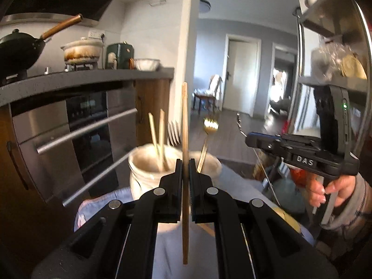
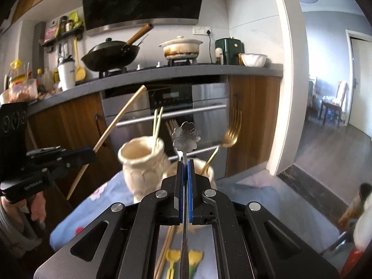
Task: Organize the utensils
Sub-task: 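Lower the chopstick into the tall cup while the right tool lowers the spoon into the short cup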
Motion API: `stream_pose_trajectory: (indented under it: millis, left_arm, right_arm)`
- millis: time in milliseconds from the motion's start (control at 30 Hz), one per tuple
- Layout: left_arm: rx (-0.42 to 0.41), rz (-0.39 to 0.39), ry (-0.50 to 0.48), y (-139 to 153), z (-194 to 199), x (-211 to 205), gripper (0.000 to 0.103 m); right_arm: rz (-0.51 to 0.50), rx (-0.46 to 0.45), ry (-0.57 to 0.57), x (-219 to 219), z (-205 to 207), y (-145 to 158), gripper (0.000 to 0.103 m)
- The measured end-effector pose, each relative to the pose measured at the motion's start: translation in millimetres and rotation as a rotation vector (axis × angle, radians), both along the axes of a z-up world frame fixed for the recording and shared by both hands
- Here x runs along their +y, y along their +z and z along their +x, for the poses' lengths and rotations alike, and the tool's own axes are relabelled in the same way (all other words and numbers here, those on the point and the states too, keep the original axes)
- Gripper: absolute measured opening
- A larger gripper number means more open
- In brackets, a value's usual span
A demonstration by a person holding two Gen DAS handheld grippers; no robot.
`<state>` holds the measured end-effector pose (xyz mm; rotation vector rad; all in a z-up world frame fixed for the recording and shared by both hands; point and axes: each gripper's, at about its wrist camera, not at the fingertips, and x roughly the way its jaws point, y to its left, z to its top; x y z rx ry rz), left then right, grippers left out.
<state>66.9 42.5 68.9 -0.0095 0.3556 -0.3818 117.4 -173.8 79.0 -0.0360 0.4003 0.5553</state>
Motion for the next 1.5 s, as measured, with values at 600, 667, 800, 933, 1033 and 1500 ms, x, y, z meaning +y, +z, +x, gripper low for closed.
stream_pose_trajectory:
  millis: [600, 667, 800, 933, 1033, 1500]
  left_arm:
    - [-0.105, -0.233, 0.027, 8, 93, 18, 0.005]
    - [-0.104, -0.228, 0.045, 3, 97, 17, 0.005]
    - [-0.108, -0.219, 0.085, -10, 99, 16, 0.005]
    - [-0.112, -0.225, 0.100, -18, 97, 18, 0.005]
    - [-0.107, -0.216, 0.100, -23, 94, 18, 0.005]
    - [-0.081, -0.136, 0.101, -37, 73, 16, 0.005]
  right_arm:
    - [0.128, -0.059, -0.104, 26, 82, 16, 0.004]
    - [0.143, -0.064, -0.113, 28, 89, 13, 0.004]
    - [0.166, -0.081, -0.141, 31, 98, 6, 0.004]
    - [0.155, -0.080, -0.152, 37, 102, -7, 0.004]
    - [0.132, -0.078, -0.149, 41, 100, -17, 0.004]
    - [0.077, -0.042, -0.152, 35, 84, -48, 0.004]
